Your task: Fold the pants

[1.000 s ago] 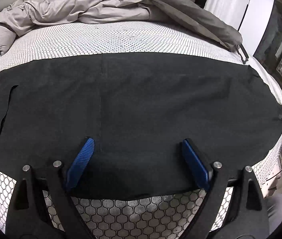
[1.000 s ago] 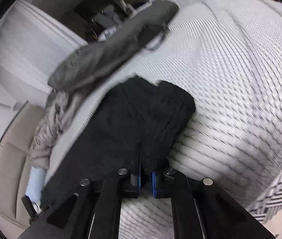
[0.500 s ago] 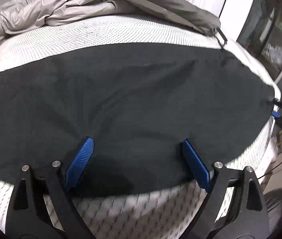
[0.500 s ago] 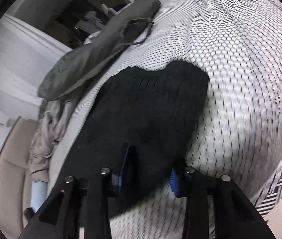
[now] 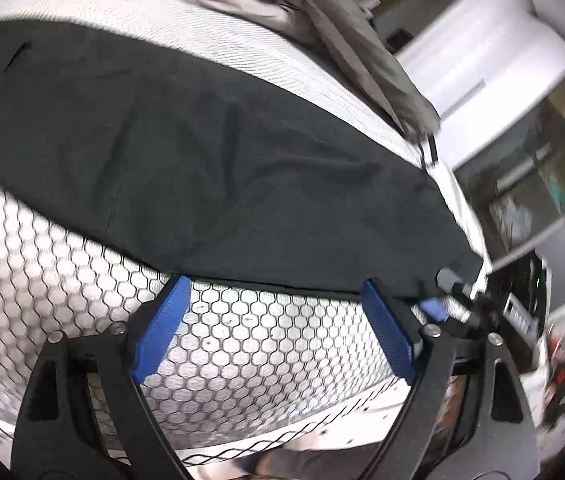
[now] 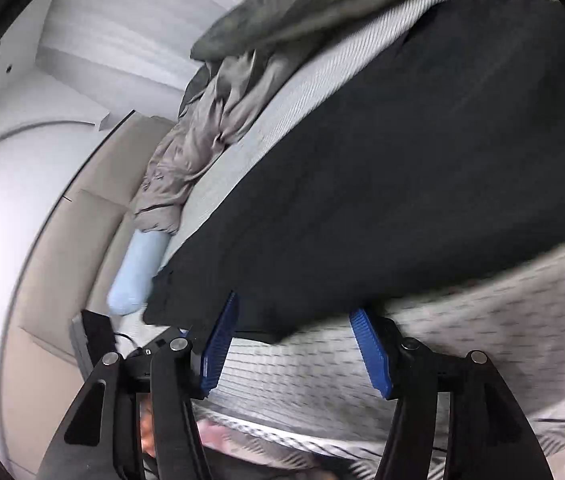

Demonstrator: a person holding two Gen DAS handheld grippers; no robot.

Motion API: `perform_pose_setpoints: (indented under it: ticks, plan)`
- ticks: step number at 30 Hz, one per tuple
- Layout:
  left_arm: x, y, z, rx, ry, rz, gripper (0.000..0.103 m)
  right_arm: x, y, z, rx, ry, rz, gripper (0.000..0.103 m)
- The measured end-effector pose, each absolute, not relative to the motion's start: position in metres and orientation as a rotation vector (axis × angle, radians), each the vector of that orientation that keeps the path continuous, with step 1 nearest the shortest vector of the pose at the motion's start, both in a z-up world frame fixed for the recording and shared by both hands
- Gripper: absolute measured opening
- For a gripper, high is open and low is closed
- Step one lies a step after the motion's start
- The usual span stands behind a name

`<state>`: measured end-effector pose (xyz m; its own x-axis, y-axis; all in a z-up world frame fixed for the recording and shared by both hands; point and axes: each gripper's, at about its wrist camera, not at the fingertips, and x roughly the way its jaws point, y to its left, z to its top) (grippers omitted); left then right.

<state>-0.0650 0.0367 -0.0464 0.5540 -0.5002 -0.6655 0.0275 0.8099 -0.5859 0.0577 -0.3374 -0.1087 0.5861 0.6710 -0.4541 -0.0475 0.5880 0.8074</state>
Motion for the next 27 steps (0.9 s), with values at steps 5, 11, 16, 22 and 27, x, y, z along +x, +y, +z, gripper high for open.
perform_pose_setpoints:
  ticks: [5,11,16,22,27]
  plan:
    - [-0.069,0.033,-0.043,-0.625,0.959,-0.307,0.079,0.060,-0.315,-0.112,0.839,0.818,0.512,0.059]
    - [-0.074,0.018,-0.036,-0.556,0.967,-0.297,0.079,0.089,-0.297,-0.108,0.812,0.808,0.405,0.015]
    - [-0.076,0.015,-0.041,-0.709,0.990,-0.472,0.079,0.073,-0.313,-0.089,0.839,0.688,0.383,0.012]
    - [-0.056,0.017,-0.052,-0.749,0.977,-0.417,0.079,0.061,-0.310,-0.108,0.836,0.759,0.350,0.012]
    - [-0.047,0.019,-0.054,-0.665,0.930,-0.293,0.023,0.051,-0.313,-0.114,0.807,0.779,0.337,0.012]
